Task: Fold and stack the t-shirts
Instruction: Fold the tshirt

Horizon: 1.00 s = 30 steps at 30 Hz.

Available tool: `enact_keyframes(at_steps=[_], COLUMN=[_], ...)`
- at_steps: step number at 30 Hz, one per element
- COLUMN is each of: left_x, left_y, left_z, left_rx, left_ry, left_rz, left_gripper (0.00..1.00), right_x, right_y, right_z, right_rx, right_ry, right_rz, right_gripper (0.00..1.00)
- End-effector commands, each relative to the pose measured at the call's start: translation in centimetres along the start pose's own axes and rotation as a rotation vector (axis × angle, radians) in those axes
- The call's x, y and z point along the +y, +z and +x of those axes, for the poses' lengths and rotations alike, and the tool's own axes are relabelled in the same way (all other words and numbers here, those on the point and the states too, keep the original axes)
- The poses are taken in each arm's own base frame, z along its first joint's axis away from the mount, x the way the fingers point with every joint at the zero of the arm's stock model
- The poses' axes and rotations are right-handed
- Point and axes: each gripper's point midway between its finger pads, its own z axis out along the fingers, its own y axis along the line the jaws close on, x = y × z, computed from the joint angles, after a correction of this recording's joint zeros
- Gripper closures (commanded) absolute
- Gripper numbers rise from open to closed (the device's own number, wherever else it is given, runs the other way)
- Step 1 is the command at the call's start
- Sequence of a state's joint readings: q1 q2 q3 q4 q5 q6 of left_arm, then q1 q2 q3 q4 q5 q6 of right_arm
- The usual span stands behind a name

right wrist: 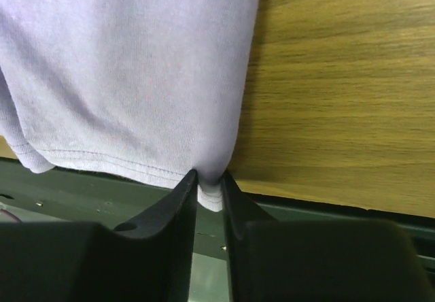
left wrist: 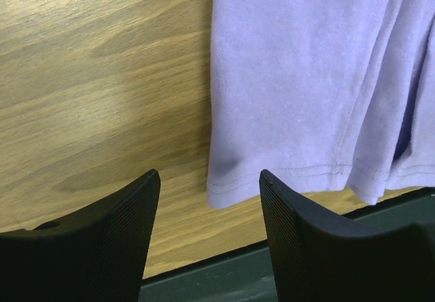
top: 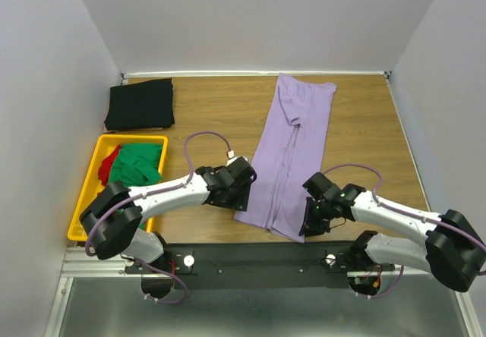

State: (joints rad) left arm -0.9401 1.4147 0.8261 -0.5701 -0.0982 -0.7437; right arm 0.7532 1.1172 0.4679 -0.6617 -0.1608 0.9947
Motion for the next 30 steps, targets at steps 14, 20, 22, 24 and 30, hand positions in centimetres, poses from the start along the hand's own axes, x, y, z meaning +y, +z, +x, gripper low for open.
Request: enact_keyframes(at_steps=[14, 20, 22, 24, 30], left_x=[0.3, -0.6, -0.3, 0.1, 0.2], left_y=[0.6, 0.8, 1.1, 1.4, 1.9], left_z=[0.3, 1.1, 1.7, 2.1, 3.0], left_rx=[0.057, 0.095, 0.113, 0.127, 0.147], left_ry=[0.049, 0.076, 0.081, 0.083, 0.081], left_rz=[-0.076, -0.058, -0.069, -0.087, -0.092], left_gripper=[0.47, 0.52, 0.52, 0.52, 0.55], right_x=[-1.7, -1.9, -1.9, -1.8, -1.8], right_y=[0.8, 0.8, 0.8, 0.8, 0.8], right_z=[0.3, 0.3, 0.3, 0.2, 0.2], right_rx=[-0.015, -0.018, -0.018, -0.020, -0.022], right_ry=[-0.012, -0.016, -0.016, -0.017, -0.020], right_rz=[0.042, 0.046, 0.046, 0.042, 0.042], right_gripper=[0.97, 0.97, 0.97, 0.97, 0.97])
